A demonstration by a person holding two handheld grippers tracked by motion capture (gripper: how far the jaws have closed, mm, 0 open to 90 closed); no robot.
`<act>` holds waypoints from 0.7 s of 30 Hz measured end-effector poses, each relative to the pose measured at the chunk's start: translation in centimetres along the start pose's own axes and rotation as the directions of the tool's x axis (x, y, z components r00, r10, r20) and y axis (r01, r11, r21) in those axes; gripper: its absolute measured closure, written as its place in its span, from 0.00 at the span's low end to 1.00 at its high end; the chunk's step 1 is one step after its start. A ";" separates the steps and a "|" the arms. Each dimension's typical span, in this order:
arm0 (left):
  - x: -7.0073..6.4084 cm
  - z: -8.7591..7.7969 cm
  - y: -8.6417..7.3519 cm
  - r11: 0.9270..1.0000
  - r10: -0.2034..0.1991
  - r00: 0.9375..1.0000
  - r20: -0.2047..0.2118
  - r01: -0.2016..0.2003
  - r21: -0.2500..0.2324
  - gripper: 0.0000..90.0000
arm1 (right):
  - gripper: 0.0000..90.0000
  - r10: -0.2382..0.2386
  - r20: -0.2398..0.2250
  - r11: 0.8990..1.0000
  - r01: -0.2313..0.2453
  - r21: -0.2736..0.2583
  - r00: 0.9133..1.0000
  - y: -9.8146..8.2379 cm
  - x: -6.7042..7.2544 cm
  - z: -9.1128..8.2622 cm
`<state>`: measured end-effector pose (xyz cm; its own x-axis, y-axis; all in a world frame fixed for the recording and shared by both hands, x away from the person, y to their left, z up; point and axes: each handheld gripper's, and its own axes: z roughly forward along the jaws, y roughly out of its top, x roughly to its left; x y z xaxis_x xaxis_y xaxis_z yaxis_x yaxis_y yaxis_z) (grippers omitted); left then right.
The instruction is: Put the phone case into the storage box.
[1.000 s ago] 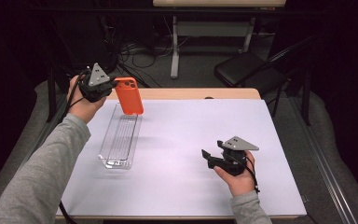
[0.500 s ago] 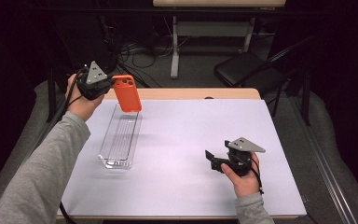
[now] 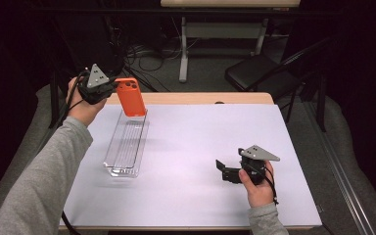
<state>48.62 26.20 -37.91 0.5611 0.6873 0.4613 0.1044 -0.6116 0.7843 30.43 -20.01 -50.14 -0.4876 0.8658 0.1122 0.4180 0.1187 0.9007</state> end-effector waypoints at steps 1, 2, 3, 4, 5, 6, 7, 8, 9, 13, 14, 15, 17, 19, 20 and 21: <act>0.1 0.0 0.0 1.000 -0.001 1.000 0.002 0.001 0.002 0.89 | 0.04 0.001 -0.001 1.000 -0.001 0.001 1.000 0.0 -0.1 0.0; 0.1 0.0 -0.1 1.000 -0.002 1.000 0.003 0.002 0.002 0.89 | 0.04 0.003 -0.002 1.000 -0.003 -0.002 1.000 0.0 -0.1 0.0; 0.2 0.1 -0.2 1.000 -0.002 1.000 0.003 0.002 0.002 0.89 | 0.04 0.006 0.000 1.000 -0.006 -0.002 1.000 0.0 -0.1 -0.1; 0.2 0.2 -0.2 1.000 -0.005 1.000 0.003 0.005 0.001 0.89 | 0.04 0.007 0.001 1.000 -0.007 -0.003 1.000 0.0 -0.1 -0.1; 0.2 0.3 -0.3 1.000 -0.005 1.000 0.004 0.005 0.003 0.89 | 0.03 0.007 0.002 1.000 -0.007 -0.006 1.000 0.0 -0.1 -0.1; 0.2 0.4 -0.3 1.000 -0.005 1.000 0.005 0.005 0.007 0.89 | 0.03 0.008 0.003 1.000 -0.008 -0.009 1.000 0.0 -0.1 -0.1; 0.3 0.5 -0.4 1.000 -0.003 1.000 0.002 0.003 0.010 0.89 | 0.03 0.006 0.005 1.000 -0.006 -0.010 1.000 0.0 -0.2 -0.1; 0.3 0.5 -0.4 1.000 -0.006 1.000 0.002 0.006 0.009 0.89 | 0.02 0.007 0.006 1.000 -0.007 -0.011 1.000 0.0 -0.2 -0.1; 0.3 0.6 -0.5 1.000 -0.009 1.000 0.002 0.009 0.009 0.89 | 0.01 0.003 0.007 1.000 -0.003 -0.011 1.000 -0.1 -0.2 -0.1; 0.2 0.8 -0.7 1.000 -0.007 1.000 -0.002 0.007 0.009 0.89 | 0.00 -0.008 0.013 1.000 0.008 -0.006 1.000 -0.2 -0.3 -0.2; 0.2 0.9 -0.8 1.000 -0.006 1.000 -0.003 0.006 0.008 0.89 | 0.00 -0.003 0.015 1.000 0.003 -0.009 1.000 -0.3 -0.4 -0.2; 0.2 1.0 -0.8 1.000 -0.002 1.000 -0.006 0.002 0.010 0.89 | 0.00 -0.001 0.017 1.000 0.001 -0.004 1.000 -0.3 -0.4 -0.2; 0.1 1.0 -0.9 1.000 0.001 1.000 -0.012 -0.001 0.006 0.89 | 0.00 0.007 0.022 1.000 -0.007 -0.001 1.000 -0.4 -0.5 -0.3; 0.0 1.1 -1.0 1.000 0.002 1.000 -0.012 -0.002 0.003 0.89 | 0.00 0.015 0.017 1.000 -0.015 -0.002 1.000 -0.5 -0.6 -0.3; 0.0 1.2 -1.0 1.000 0.002 1.000 -0.013 -0.002 0.004 0.89 | 0.00 0.019 0.016 1.000 -0.019 -0.002 1.000 -0.5 -0.6 -0.3; 0.0 1.2 -1.0 1.000 0.004 1.000 -0.014 -0.004 0.004 0.89 | 0.00 0.021 0.016 1.000 -0.021 -0.001 1.000 -0.5 -0.6 -0.3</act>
<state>49.50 26.36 -39.16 0.5498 0.6903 0.4703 0.1055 -0.6159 0.7807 30.28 -20.74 -50.55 -0.4668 0.8756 0.1244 0.4277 0.1004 0.8984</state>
